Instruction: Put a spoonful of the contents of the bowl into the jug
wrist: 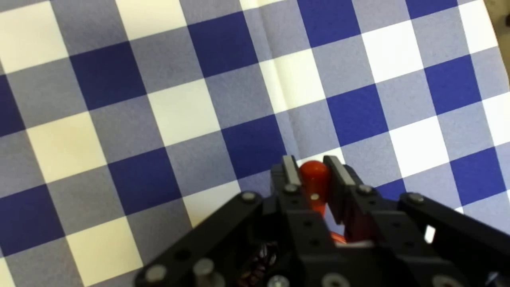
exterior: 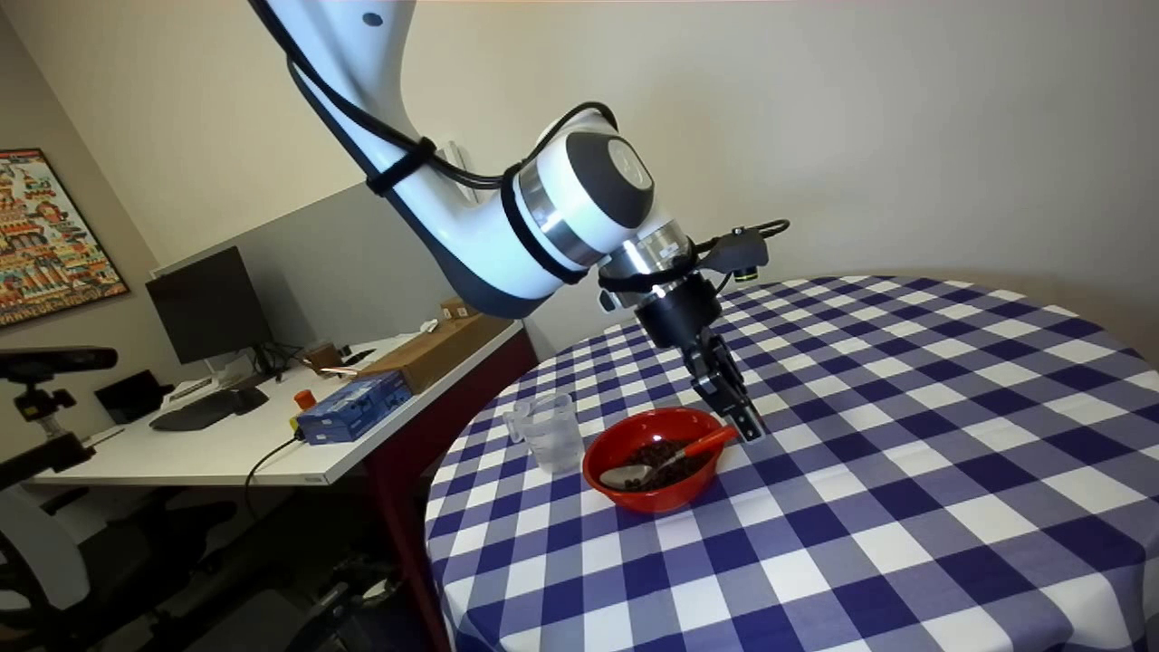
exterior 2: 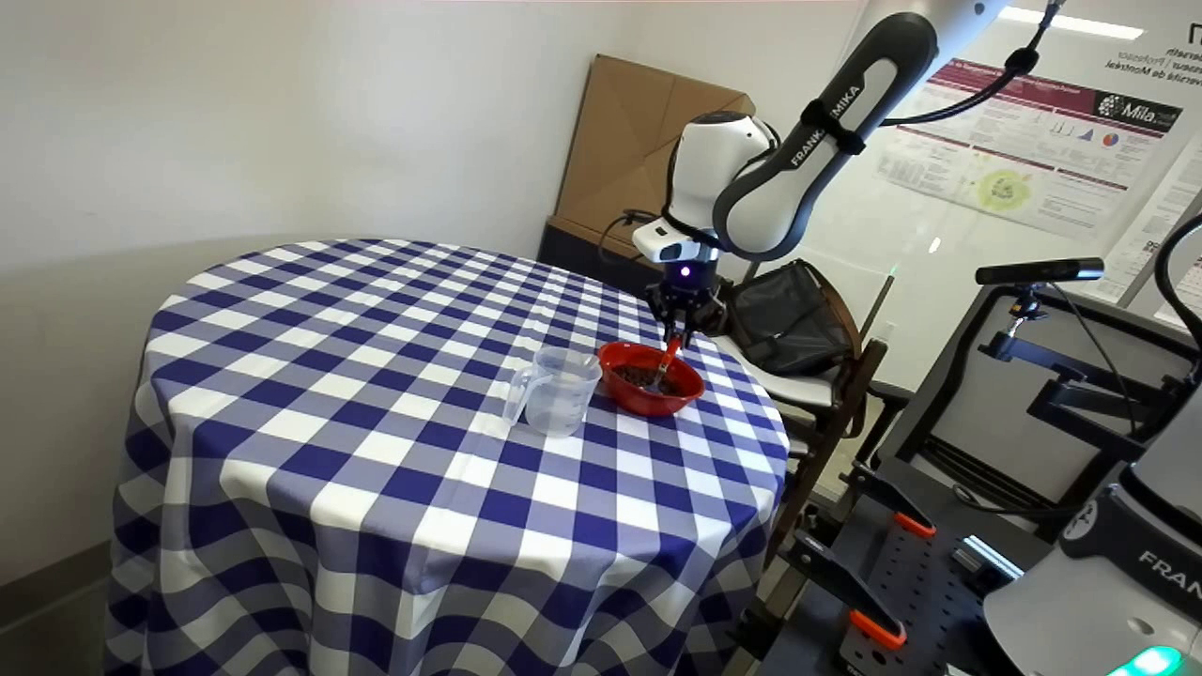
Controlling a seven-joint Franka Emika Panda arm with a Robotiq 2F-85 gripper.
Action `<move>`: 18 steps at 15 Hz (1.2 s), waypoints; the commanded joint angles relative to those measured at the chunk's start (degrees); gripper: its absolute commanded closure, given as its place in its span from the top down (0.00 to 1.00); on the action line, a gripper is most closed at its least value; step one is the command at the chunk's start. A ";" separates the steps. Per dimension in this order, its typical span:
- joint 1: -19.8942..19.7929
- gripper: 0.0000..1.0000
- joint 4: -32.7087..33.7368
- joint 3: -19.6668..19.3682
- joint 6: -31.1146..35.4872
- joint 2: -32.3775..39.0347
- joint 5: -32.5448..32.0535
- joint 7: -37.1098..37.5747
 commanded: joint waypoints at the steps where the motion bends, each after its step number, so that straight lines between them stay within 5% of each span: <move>1: 1.69 0.05 -0.21 -1.06 -2.25 -2.17 -4.19 3.87; 10: 3.34 0.05 -0.15 0.20 -8.78 -4.41 -19.03 12.40; 18: 2.16 0.05 1.38 1.83 -6.45 -4.67 -27.84 22.02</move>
